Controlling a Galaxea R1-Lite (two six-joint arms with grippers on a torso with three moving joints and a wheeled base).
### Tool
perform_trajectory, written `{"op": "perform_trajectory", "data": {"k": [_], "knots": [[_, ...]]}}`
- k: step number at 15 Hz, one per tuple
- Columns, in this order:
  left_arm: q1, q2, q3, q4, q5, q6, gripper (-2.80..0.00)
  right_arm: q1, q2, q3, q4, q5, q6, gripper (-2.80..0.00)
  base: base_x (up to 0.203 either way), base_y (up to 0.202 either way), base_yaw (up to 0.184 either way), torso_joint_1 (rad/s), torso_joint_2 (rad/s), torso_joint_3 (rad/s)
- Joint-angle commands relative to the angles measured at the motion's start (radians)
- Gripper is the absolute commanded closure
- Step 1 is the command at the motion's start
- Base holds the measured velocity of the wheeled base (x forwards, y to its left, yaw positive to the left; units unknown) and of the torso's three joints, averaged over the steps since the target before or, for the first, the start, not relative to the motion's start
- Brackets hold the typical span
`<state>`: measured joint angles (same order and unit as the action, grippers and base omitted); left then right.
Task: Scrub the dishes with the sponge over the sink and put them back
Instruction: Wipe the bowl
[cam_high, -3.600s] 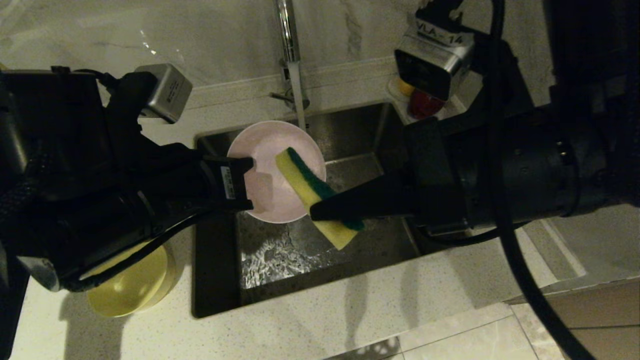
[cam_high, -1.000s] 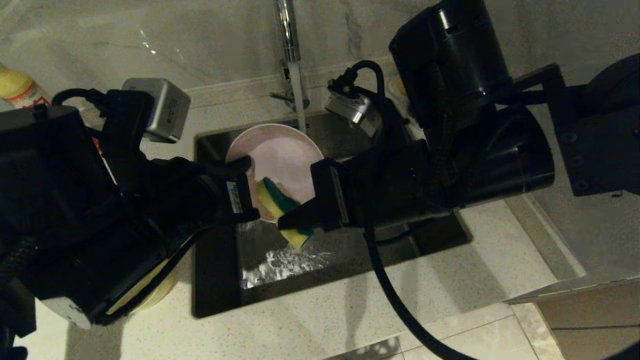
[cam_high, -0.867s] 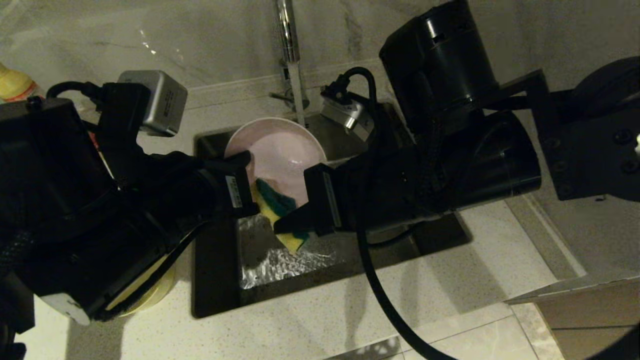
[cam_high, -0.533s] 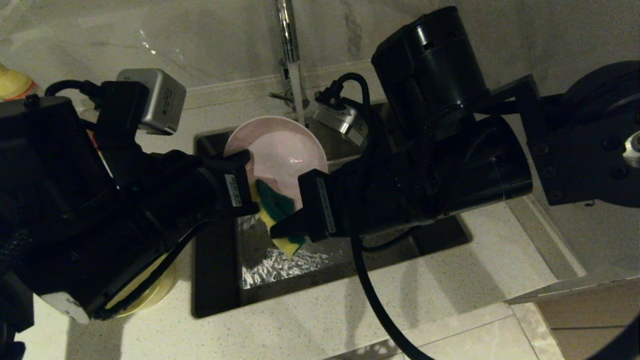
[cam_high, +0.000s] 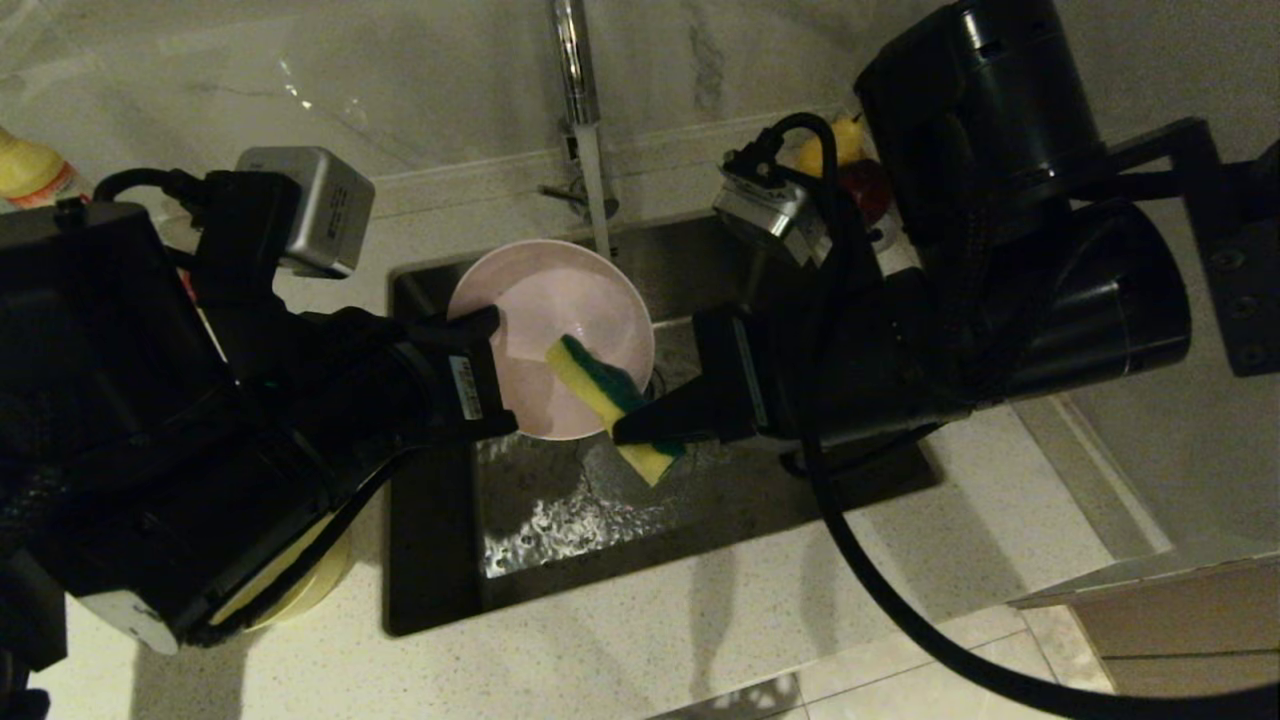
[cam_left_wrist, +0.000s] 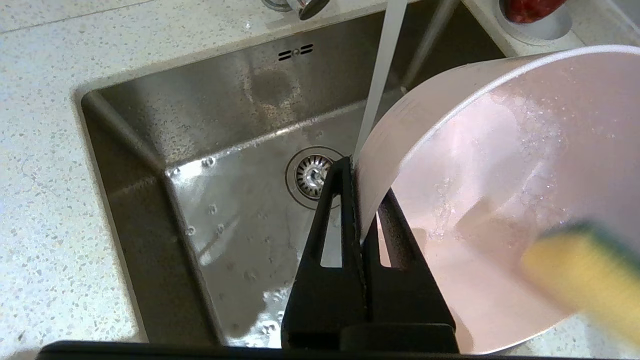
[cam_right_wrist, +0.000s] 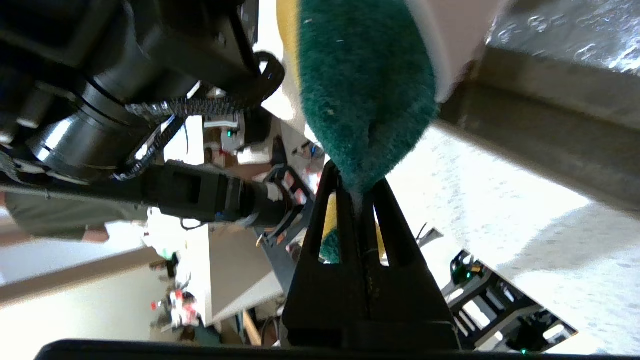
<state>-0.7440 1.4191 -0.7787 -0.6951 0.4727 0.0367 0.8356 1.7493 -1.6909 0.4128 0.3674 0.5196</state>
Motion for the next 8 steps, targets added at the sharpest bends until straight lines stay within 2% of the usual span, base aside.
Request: {"op": "perform_trajectory", "data": {"k": [1,8], "knots": [[0.000,0.001,0.004,-0.004,0.003,0.000,0.00,-0.010,-0.018,-0.014,-0.001,0.002,0.002,0.00,0.000,0.000,0.000,0.000,0.00,0.000],[-0.001,-0.025,0.082,-0.009,-0.008,0.005,0.00,-0.002,0.079,-0.185,0.006,0.001,0.002,0.00,0.000,0.000,0.000,0.000,0.00,0.000]]}}
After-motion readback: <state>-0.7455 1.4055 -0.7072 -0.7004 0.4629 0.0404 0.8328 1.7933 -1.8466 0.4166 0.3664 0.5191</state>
